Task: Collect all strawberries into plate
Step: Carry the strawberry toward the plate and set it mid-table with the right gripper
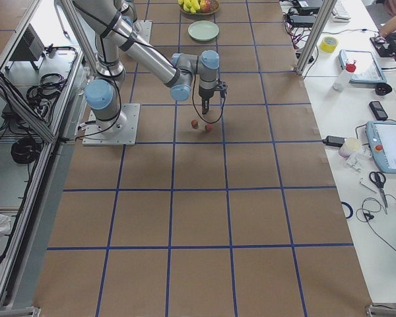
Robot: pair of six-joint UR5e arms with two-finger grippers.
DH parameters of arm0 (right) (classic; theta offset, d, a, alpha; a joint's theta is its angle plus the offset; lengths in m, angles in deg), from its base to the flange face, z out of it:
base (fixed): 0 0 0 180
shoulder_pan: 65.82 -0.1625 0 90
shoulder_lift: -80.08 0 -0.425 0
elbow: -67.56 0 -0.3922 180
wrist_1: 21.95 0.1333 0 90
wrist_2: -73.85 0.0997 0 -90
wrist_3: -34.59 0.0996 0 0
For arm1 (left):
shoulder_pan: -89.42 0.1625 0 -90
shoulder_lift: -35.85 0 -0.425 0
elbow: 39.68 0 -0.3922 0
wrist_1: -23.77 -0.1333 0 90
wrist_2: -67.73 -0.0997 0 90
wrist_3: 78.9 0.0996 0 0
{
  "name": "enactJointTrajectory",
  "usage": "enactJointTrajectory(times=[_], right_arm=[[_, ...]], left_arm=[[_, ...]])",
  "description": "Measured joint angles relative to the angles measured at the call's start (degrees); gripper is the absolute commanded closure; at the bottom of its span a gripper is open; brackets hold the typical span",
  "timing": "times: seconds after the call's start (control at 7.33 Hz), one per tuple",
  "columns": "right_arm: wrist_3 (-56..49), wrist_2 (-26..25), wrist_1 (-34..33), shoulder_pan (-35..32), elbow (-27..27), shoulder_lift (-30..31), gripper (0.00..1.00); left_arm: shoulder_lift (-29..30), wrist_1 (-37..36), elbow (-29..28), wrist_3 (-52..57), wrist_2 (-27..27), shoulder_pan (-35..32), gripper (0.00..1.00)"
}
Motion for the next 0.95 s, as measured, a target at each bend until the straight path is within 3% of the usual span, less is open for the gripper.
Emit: enactJointTrajectory(times=[0.27,0.55,0.95], right_arm=[[11.0,3.5,5.0,-7.7,6.3,0.1,0.99],[25.8,4.5,5.9,-17.8,10.4,-2.2,0.99],[40.7,4.9,4.7,-28.3,19.2,-11.5,1.0]], left_arm=[[-0.1,0.0,0.1,0.0,0.0,0.0,0.0],[-0.1,0.0,0.2,0.0,0.0,0.0,0.0],[-0.2,-0.1,0.7,0.0,-0.1,0.0,0.0]])
